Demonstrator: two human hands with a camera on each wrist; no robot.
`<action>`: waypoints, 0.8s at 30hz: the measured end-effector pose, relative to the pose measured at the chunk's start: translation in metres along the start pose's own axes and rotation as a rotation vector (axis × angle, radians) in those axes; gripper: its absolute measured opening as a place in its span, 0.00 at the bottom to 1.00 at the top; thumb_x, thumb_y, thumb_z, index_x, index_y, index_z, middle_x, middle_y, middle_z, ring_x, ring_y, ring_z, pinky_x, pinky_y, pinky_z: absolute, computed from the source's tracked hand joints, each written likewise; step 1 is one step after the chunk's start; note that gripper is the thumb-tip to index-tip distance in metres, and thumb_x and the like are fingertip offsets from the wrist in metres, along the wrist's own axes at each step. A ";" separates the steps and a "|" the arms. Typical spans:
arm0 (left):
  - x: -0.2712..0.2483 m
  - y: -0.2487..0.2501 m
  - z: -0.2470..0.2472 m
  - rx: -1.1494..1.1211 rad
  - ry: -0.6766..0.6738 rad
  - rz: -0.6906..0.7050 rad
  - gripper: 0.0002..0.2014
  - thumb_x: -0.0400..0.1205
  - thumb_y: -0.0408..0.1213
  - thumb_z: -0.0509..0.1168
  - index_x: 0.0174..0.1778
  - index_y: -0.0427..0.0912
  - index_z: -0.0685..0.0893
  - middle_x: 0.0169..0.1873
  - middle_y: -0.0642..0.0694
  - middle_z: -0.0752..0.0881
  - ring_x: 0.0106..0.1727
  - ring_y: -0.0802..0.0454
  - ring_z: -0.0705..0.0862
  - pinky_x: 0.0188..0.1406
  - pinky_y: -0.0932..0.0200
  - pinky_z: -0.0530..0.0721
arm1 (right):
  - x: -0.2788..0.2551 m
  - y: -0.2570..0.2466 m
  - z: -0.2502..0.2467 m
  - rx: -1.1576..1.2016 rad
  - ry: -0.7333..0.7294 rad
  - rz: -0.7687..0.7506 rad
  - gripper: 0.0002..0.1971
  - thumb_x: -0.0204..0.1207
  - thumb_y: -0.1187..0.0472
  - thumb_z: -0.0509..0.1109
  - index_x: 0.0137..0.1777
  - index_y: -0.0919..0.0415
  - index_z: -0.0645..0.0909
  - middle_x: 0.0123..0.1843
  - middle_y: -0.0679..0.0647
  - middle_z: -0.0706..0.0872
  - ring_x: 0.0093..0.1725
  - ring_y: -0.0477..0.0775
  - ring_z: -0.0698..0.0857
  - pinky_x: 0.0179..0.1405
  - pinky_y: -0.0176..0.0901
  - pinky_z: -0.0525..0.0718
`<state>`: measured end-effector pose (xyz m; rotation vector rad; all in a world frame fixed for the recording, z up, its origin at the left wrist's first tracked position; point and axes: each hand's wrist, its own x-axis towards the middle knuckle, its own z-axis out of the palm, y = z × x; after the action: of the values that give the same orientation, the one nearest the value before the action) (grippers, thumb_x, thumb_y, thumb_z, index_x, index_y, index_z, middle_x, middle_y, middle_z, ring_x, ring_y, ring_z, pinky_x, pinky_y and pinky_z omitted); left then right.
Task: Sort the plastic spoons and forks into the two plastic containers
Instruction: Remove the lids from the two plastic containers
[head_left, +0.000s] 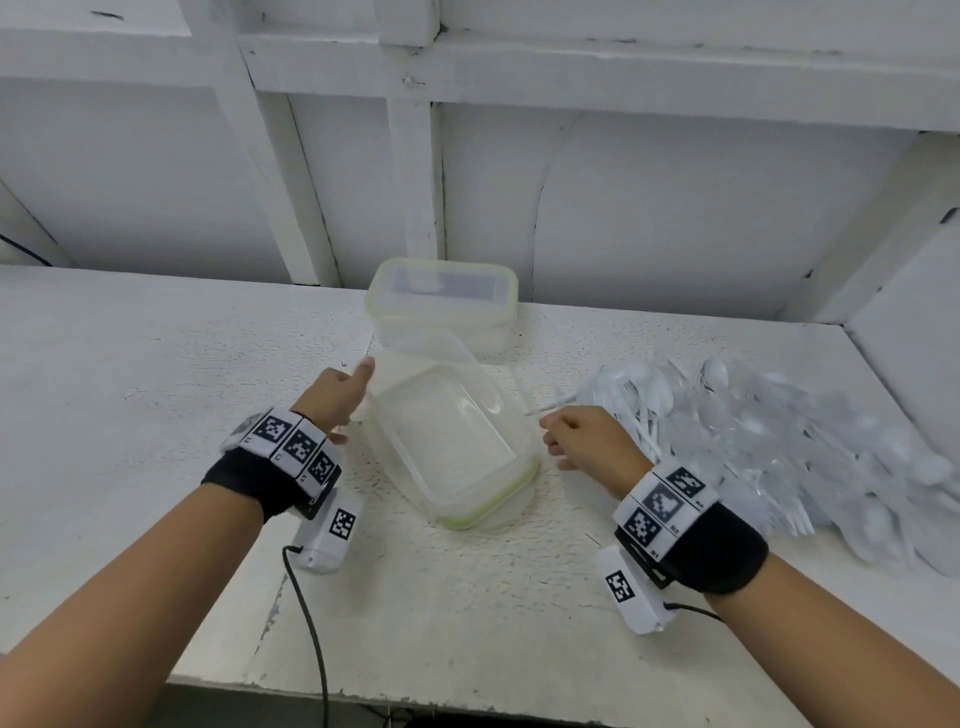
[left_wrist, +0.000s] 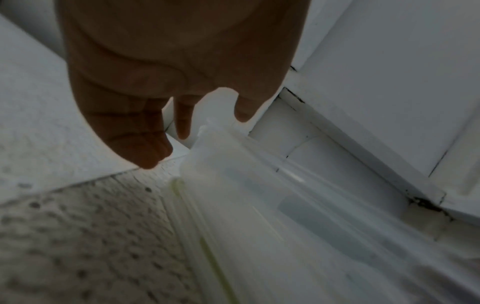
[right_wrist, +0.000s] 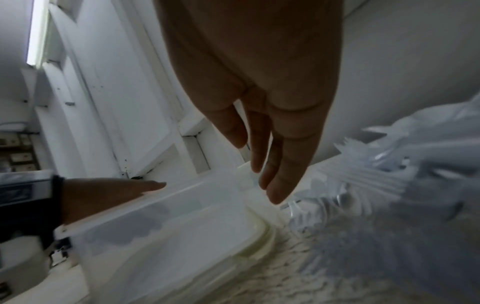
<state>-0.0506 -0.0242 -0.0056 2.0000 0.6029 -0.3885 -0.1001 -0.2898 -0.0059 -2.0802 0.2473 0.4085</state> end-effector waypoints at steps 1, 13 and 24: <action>0.004 0.003 0.000 -0.002 0.026 0.030 0.24 0.84 0.57 0.51 0.55 0.36 0.75 0.54 0.40 0.75 0.57 0.40 0.76 0.49 0.48 0.79 | -0.005 0.000 -0.002 -0.025 -0.010 0.008 0.13 0.83 0.64 0.57 0.58 0.65 0.82 0.43 0.56 0.84 0.43 0.52 0.83 0.51 0.49 0.86; 0.026 0.002 -0.005 -0.201 -0.099 0.002 0.20 0.86 0.49 0.52 0.58 0.38 0.80 0.53 0.36 0.78 0.42 0.44 0.78 0.42 0.53 0.79 | -0.016 0.003 0.024 0.079 -0.180 0.153 0.24 0.84 0.48 0.55 0.76 0.59 0.64 0.50 0.57 0.81 0.50 0.57 0.87 0.53 0.49 0.87; 0.032 -0.028 -0.033 -0.253 -0.082 -0.068 0.20 0.84 0.52 0.57 0.44 0.36 0.79 0.40 0.37 0.80 0.38 0.43 0.80 0.41 0.54 0.81 | 0.032 -0.030 0.026 0.027 -0.098 0.074 0.18 0.83 0.57 0.60 0.53 0.75 0.80 0.49 0.64 0.82 0.50 0.61 0.83 0.62 0.62 0.81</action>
<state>-0.0395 0.0244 -0.0262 1.7175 0.6364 -0.4121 -0.0655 -0.2519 -0.0067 -2.0228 0.2707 0.5470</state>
